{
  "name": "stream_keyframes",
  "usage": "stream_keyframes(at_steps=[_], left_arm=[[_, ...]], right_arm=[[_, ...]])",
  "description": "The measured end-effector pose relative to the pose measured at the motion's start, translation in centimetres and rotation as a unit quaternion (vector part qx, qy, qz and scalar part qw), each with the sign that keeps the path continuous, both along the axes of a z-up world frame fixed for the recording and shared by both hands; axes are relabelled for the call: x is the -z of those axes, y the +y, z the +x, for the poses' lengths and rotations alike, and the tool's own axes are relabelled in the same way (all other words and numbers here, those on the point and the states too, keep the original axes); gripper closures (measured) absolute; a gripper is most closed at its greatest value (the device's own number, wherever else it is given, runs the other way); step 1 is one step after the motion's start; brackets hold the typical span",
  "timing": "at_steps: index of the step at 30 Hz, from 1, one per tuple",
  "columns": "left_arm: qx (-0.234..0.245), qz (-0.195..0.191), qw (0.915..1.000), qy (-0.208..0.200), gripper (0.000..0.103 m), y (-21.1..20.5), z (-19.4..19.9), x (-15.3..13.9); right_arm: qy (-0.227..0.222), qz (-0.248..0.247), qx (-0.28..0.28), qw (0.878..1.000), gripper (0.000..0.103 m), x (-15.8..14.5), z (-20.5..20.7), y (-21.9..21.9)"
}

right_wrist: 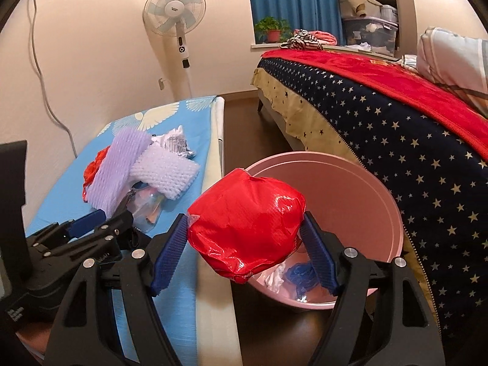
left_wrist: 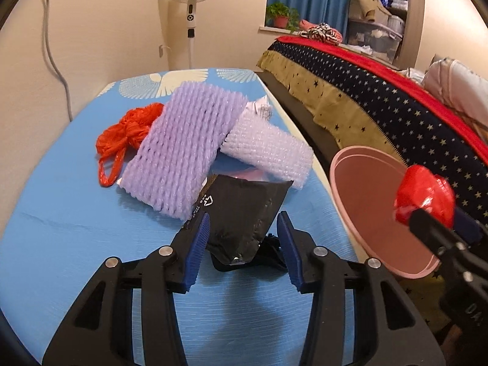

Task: Collect trash
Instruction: 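Grasp the red plastic bag with the right tool while the left tool grasps the black packet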

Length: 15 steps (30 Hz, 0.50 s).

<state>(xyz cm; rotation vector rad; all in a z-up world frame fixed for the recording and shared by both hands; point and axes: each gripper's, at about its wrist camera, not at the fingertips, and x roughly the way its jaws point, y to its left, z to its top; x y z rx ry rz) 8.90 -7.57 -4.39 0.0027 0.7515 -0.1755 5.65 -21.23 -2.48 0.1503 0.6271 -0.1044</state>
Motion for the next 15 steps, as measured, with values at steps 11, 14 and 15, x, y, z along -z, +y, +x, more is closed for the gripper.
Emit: stream_keyframes(at_steps=[11, 14, 15], left_arm=[[0.001, -0.002, 0.9998, -0.022, 0.092, 0.7, -1.3, -1.6], [-0.003, -0.004, 0.9995, -0.030, 0.095, 1.2, -1.9, -2.3], [-0.004, -0.004, 0.9995, -0.032, 0.096, 1.2, -1.9, -2.5]], right_arm=[[-0.015, -0.005, -0.001, 1.000, 0.030, -1.2, -0.6, 0.1], [-0.020, -0.006, -0.003, 1.000, 0.030, -1.6, -0.8, 0.2], [-0.021, -0.007, -0.004, 1.000, 0.030, -1.7, -0.9, 0.3]])
